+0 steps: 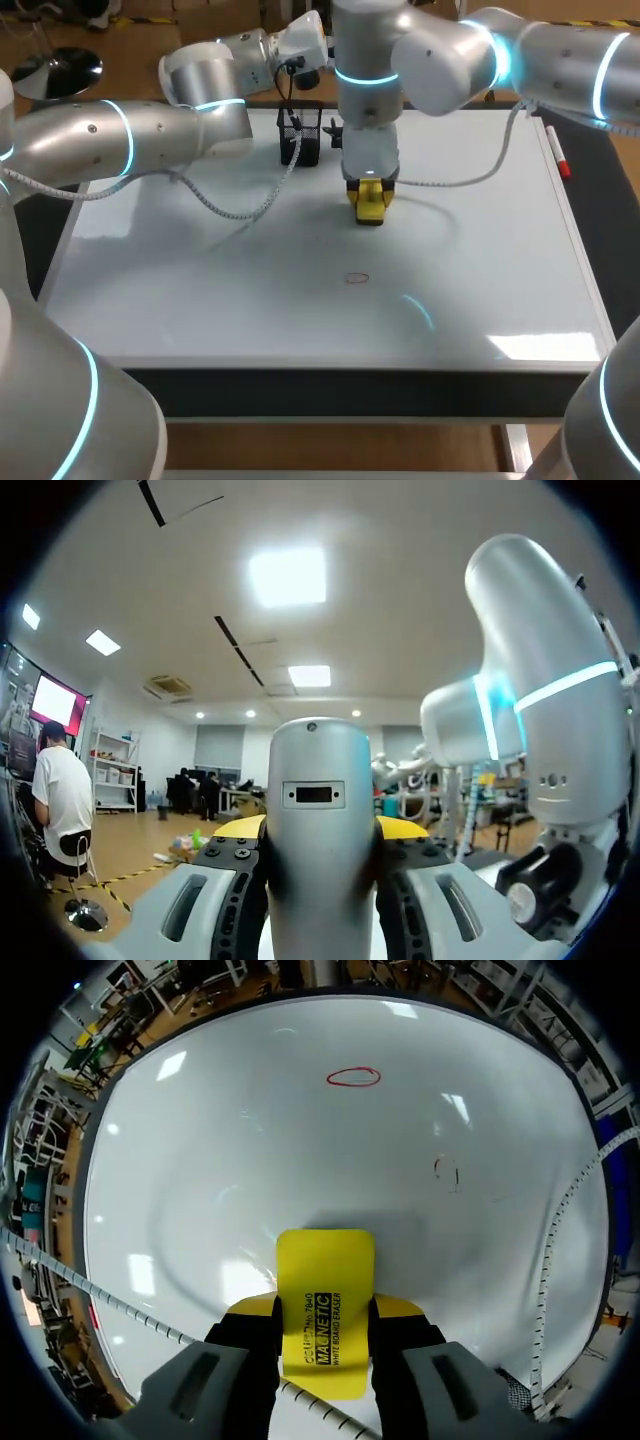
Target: Pick up the inspection probe, press it on each red-marked spot on the whiteboard one by one, put down the probe, pick up the eraser, and wipe off all the red marks.
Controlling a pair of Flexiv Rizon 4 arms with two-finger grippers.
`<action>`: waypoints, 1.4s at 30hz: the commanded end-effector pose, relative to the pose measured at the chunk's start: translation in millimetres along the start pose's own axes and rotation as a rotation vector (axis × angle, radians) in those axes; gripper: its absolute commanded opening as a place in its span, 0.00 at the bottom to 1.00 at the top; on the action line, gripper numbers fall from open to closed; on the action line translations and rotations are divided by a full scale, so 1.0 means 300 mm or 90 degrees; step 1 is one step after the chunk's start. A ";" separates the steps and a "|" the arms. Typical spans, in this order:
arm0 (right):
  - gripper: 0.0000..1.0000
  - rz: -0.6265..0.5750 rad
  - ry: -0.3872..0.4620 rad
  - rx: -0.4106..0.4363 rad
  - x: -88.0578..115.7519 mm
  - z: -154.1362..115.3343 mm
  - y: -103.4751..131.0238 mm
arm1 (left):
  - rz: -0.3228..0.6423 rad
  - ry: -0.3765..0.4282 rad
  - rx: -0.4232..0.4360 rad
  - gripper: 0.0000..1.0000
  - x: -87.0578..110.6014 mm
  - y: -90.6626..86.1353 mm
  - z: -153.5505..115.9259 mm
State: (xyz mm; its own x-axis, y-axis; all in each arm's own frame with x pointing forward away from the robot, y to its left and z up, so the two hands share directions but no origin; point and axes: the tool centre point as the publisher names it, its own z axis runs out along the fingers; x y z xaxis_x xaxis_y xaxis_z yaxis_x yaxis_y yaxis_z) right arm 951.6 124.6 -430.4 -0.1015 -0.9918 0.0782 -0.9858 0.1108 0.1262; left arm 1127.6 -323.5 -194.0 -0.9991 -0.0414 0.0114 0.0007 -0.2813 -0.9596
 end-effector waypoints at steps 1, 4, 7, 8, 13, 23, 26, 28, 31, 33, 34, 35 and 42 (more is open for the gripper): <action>0.00 0.012 -0.004 0.004 0.069 0.020 0.012 | 0.000 0.001 0.000 0.00 -0.002 -0.004 0.001; 0.00 0.023 -0.002 0.003 0.101 0.024 0.017 | 0.000 0.001 0.000 0.00 -0.002 -0.004 0.001; 0.00 0.036 0.000 0.001 0.130 0.028 0.021 | 0.000 0.001 0.000 0.00 -0.002 -0.004 0.001; 0.00 0.039 0.001 0.001 0.139 0.028 0.023 | 0.000 0.001 0.000 0.00 -0.002 -0.004 0.001; 0.00 0.055 0.003 0.004 0.176 0.020 0.032 | 0.000 0.001 0.000 0.00 -0.002 -0.004 0.001; 0.00 0.073 0.003 0.027 0.226 -0.033 0.038 | 0.000 0.001 0.000 0.00 -0.002 -0.004 0.001; 0.00 0.076 0.005 0.037 0.254 -0.064 0.039 | 0.000 0.001 0.000 0.00 -0.002 -0.004 0.001; 0.00 0.076 0.007 0.040 0.274 -0.078 0.039 | 0.000 0.001 0.000 0.00 -0.002 -0.004 0.001; 0.00 0.082 -0.016 0.045 0.315 -0.097 0.041 | 0.000 0.001 0.000 0.00 -0.002 -0.004 0.001; 0.00 0.094 -0.004 0.047 0.346 -0.103 0.044 | 0.000 0.001 0.000 0.00 -0.002 -0.004 0.001; 0.00 0.100 -0.006 0.048 0.363 -0.107 0.047 | 0.000 0.001 0.000 0.00 -0.002 -0.004 0.001; 0.00 0.109 -0.004 0.050 0.382 -0.110 0.050 | 0.000 0.001 0.000 0.00 -0.002 -0.004 0.001; 0.00 0.175 -0.007 0.056 0.520 -0.125 0.091 | 0.000 0.001 0.000 0.00 -0.002 -0.004 0.001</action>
State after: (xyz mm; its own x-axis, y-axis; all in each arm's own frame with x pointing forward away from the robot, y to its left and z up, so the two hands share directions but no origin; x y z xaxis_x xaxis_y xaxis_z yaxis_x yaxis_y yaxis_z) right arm 927.8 -4.1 -387.1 -0.3610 -0.9251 0.1179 -0.9298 0.3668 0.0311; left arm 1127.7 -323.6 -194.1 -0.9991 -0.0412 0.0114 0.0006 -0.2814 -0.9596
